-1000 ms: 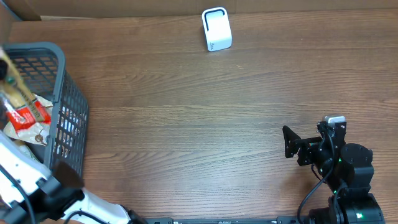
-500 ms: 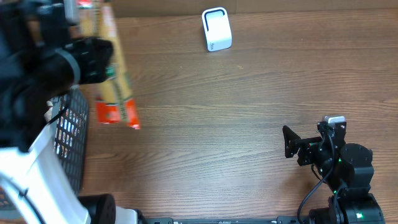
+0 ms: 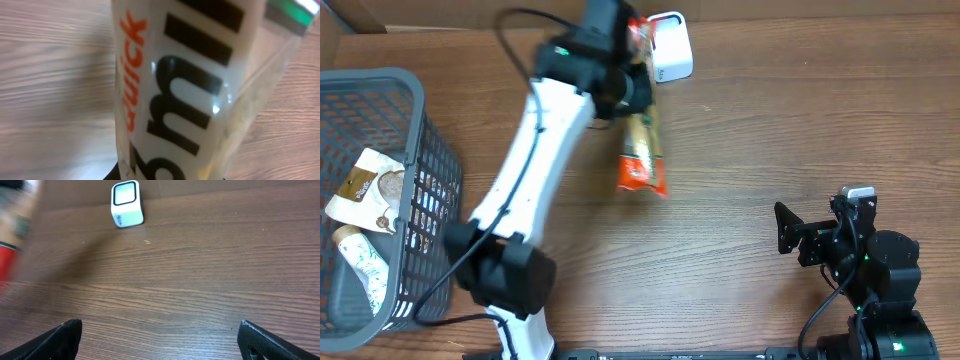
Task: Scan the item barcode
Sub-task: 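Lift the spaghetti package and place it on the table near the scanner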
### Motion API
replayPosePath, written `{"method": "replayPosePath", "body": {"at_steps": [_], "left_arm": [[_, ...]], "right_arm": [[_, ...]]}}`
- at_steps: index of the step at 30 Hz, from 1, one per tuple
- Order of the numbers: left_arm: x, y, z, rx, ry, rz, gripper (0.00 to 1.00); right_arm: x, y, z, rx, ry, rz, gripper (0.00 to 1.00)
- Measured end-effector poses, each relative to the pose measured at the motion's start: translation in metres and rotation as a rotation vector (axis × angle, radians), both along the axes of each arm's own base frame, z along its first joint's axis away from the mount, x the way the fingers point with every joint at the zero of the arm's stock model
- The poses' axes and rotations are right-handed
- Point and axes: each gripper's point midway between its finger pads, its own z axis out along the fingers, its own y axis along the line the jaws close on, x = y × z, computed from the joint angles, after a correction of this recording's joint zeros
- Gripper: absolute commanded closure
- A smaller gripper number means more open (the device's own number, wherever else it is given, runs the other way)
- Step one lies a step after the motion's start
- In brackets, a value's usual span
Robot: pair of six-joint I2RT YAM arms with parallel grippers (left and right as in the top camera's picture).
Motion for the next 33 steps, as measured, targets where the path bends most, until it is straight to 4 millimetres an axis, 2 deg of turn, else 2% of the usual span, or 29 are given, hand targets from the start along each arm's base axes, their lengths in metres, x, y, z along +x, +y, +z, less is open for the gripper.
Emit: {"method": "replayPosePath", "body": {"at_steps": [4,9,10,13,14,16,22,25,26,27,30,32,33], "left_arm": [[0.001,-0.041,-0.048,-0.048,0.026,-0.03,0.96],[-0.002,-0.081,-0.108,-0.07,0.094,-0.052,0.94],[-0.002,-0.087,-0.118,-0.078,0.103,-0.055,0.89],[-0.003,-0.105,-0.147,-0.104,0.137,-0.069,0.58],[-0.004,-0.107,-0.152,-0.109,0.151,-0.068,0.5],[-0.006,-0.109,-0.154,-0.122,0.163,-0.071,0.39],[-0.006,-0.107,-0.138,-0.148,0.15,-0.091,0.21],[-0.005,-0.093,-0.113,-0.143,0.125,-0.107,0.17],[-0.005,-0.085,-0.099,-0.141,0.106,-0.113,0.14],[-0.006,-0.077,-0.083,-0.138,0.088,-0.117,0.01],[-0.005,-0.043,-0.019,-0.132,-0.003,-0.118,0.0],[-0.008,-0.005,0.037,-0.12,-0.1,-0.1,0.0],[-0.011,0.01,0.056,-0.114,-0.133,-0.084,0.0]], "right_arm": [[0.0,0.0,0.0,0.0,0.0,0.0,0.0],[0.0,0.0,0.0,0.0,0.001,-0.001,0.0],[0.0,0.0,-0.001,0.0,0.002,0.0,0.0],[0.0,0.0,0.0,0.0,0.002,-0.001,0.0],[0.0,0.0,0.0,0.0,0.001,0.0,0.0],[0.0,0.0,-0.001,0.0,0.002,0.0,0.0],[0.0,0.0,-0.001,0.0,0.002,-0.001,0.0],[0.0,0.0,-0.001,0.0,0.002,0.0,0.0],[0.0,0.0,-0.001,0.0,0.002,-0.001,0.0],[0.0,0.0,-0.001,0.0,0.002,-0.001,0.0],[0.0,0.0,-0.001,0.0,0.002,-0.001,0.0],[0.0,0.0,-0.001,0.0,0.002,0.0,0.0],[0.0,0.0,-0.001,0.0,0.002,-0.001,0.0]]}}
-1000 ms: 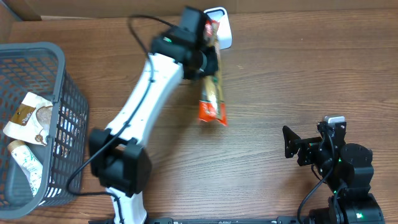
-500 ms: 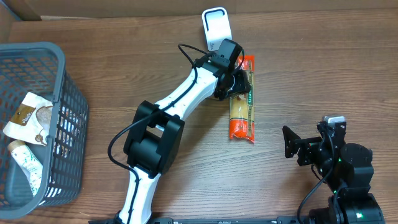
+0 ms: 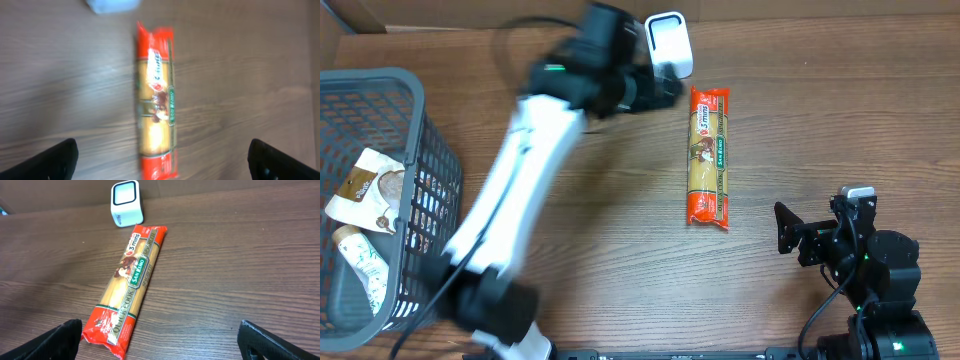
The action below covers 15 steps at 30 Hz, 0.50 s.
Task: Scan the item barcode
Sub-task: 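Lift the spaghetti package and place it on the table near the scanner, then return the left gripper to the basket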
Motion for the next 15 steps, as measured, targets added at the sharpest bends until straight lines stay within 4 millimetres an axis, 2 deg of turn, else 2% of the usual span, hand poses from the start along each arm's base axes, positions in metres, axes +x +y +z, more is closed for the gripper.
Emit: {"method": "replayPosePath", "body": {"at_steps": [2,3,5,7,9,11,15], "left_arm": [[-0.011,0.048,0.051,0.017,-0.099,0.065,0.01],[-0.017,0.07,0.069,0.029,-0.139,0.102,0.01],[-0.034,0.122,0.102,0.067,-0.209,0.213,0.01],[-0.055,0.17,0.121,0.11,-0.246,0.331,0.01],[-0.079,0.217,0.133,0.157,-0.257,0.471,0.0],[-0.098,0.253,0.136,0.191,-0.244,0.588,0.0],[-0.134,0.323,0.129,0.246,-0.176,0.833,0.01]], "right_arm": [[0.0,0.0,0.0,0.0,0.0,0.0,0.0],[0.0,0.0,0.0,0.0,0.0,0.0,0.0],[0.0,0.0,0.0,0.0,0.0,0.0,0.0],[0.0,0.0,0.0,0.0,0.0,0.0,0.0],[0.0,0.0,0.0,-0.001,-0.001,0.0,0.0],[0.0,0.0,0.0,0.0,0.0,0.0,0.0],[0.0,0.0,0.0,0.0,-0.001,0.0,0.0]]}}
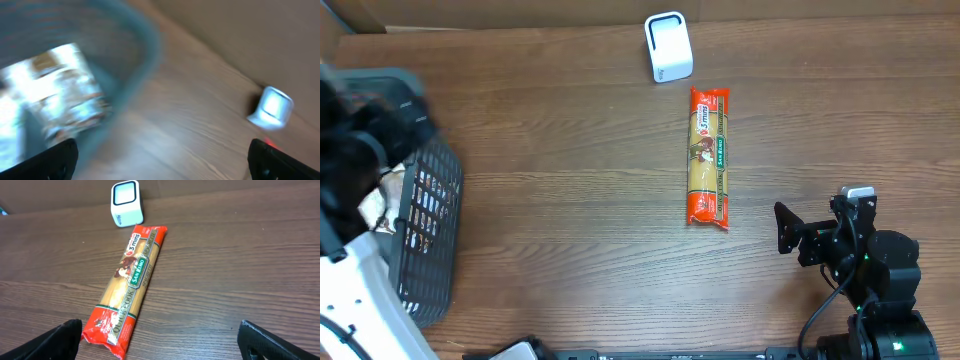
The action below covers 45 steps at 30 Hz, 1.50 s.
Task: Scan the item barcode
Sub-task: 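Return the left gripper to the basket, then grasp the clear bag of bread rolls in the basket with the left gripper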
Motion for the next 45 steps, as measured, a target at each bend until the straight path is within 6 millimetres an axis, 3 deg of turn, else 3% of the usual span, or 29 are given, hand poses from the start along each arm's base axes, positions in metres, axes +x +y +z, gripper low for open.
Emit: {"method": "replayPosePath", "body": {"at_steps": [3,7,12,18,30,37,45], "left_arm": [[-0.02,0.046,-0.014,-0.013,0.036,0.161,0.01],[-0.038,0.088,-0.046,-0.049,0.083,0.302,0.0],[-0.045,0.116,-0.1,-0.112,0.133,0.372,0.0],[-0.038,0.126,-0.173,-0.173,0.183,0.369,0.0],[-0.03,0.136,-0.268,-0.317,0.376,0.367,0.0],[-0.023,0.145,-0.308,-0.352,0.426,0.367,0.0],[-0.018,0.155,-0.331,-0.345,0.445,0.377,0.0]], "right_arm": [[0.0,0.0,0.0,0.0,0.0,0.001,0.0],[0.0,0.0,0.0,0.0,0.0,0.0,0.0],[0.0,0.0,0.0,0.0,0.0,0.0,0.0],[0.0,0.0,0.0,0.0,0.0,0.0,0.0],[0.0,0.0,0.0,0.0,0.001,0.0,0.0],[0.0,0.0,0.0,0.0,0.0,0.0,0.0],[0.0,0.0,0.0,0.0,0.0,-0.001,0.0]]}}
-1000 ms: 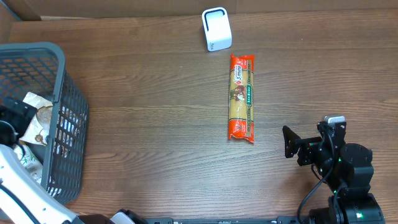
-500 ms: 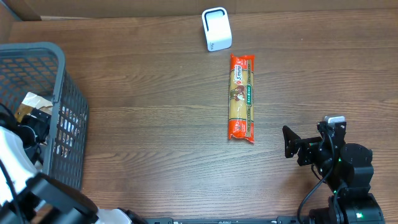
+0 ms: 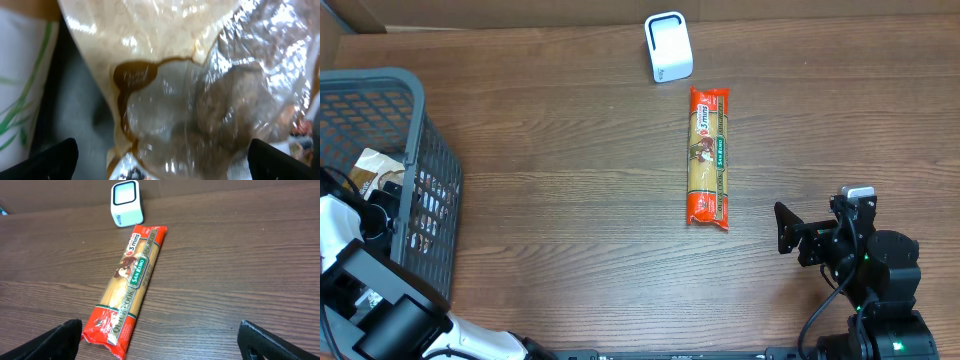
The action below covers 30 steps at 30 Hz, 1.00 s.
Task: Scan the item barcode
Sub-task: 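Grasp the clear bag of bread rolls in the basket with the left gripper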
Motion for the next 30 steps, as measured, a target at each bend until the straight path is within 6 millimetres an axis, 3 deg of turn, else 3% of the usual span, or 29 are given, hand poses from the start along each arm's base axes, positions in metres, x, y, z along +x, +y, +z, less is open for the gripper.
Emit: {"method": "replayPosePath", "body": {"at_steps": [7,20,22,23,25,26,30], "left_arm": [[0.015,0.011,-0.009,0.027,-0.043,-0.008,0.0],[0.04,-0.002,-0.014,0.039,-0.07,-0.072,0.07],[0.041,-0.002,-0.014,0.044,-0.072,-0.073,0.15],[0.041,-0.002,-0.015,0.047,-0.073,-0.075,0.27],[0.042,-0.002,-0.017,0.048,-0.076,-0.076,0.75],[0.043,-0.003,-0.018,0.045,-0.08,-0.083,0.87],[0.053,-0.008,-0.013,0.036,-0.125,-0.103,0.85]], "right_arm": [[0.0,0.0,0.0,0.0,0.0,0.0,0.0],[0.0,0.0,0.0,0.0,0.0,0.0,0.0],[0.0,0.0,0.0,0.0,0.0,0.001,0.0],[0.0,0.0,0.0,0.0,0.0,0.0,0.0],[0.0,0.0,0.0,0.0,0.0,0.0,0.0],[0.0,0.0,0.0,0.0,0.0,0.001,0.0],[0.0,0.0,0.0,0.0,0.001,0.001,0.0]]}}
